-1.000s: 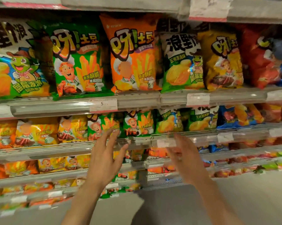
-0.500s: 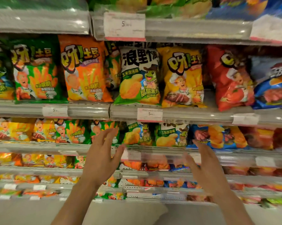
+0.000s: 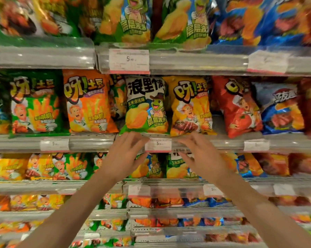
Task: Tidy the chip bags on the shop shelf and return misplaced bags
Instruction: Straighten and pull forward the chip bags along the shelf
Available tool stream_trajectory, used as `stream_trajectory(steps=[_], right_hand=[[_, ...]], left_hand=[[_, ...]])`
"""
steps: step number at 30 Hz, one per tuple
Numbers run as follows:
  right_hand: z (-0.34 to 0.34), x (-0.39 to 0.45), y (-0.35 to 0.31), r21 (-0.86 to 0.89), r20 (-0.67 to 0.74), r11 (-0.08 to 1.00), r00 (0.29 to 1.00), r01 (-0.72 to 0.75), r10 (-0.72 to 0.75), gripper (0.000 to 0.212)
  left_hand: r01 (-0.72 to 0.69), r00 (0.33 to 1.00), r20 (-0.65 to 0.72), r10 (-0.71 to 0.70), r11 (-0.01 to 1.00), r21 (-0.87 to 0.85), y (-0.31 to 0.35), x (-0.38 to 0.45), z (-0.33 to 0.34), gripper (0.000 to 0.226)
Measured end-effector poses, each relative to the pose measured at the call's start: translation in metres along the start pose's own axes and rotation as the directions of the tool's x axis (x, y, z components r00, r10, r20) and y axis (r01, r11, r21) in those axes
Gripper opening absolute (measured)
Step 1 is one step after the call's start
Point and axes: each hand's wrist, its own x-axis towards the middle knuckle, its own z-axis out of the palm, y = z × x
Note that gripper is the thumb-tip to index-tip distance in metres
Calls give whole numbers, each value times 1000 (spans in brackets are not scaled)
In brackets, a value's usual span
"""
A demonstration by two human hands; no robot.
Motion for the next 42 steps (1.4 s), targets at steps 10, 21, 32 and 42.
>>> stream_trajectory(steps=[10, 21, 32, 42], right_hand=[[2, 22, -5, 110, 46, 994, 999, -23, 18, 40], [-25, 145, -37, 404, 238, 839, 928, -364, 288, 87], [-8, 160, -36, 678, 89, 678, 947, -285, 309, 101], [8, 158, -42, 691, 85, 658, 937, -300, 337, 102]], left_hand=[[38, 998, -50, -43, 996, -85, -12, 2, 22, 37], [54, 997, -51, -61, 989, -137, -12, -1, 26, 42], [48, 998, -28, -53, 987, -152, -13, 1, 23, 42], [65, 997, -19, -70, 982, -178, -13, 1, 22, 45]])
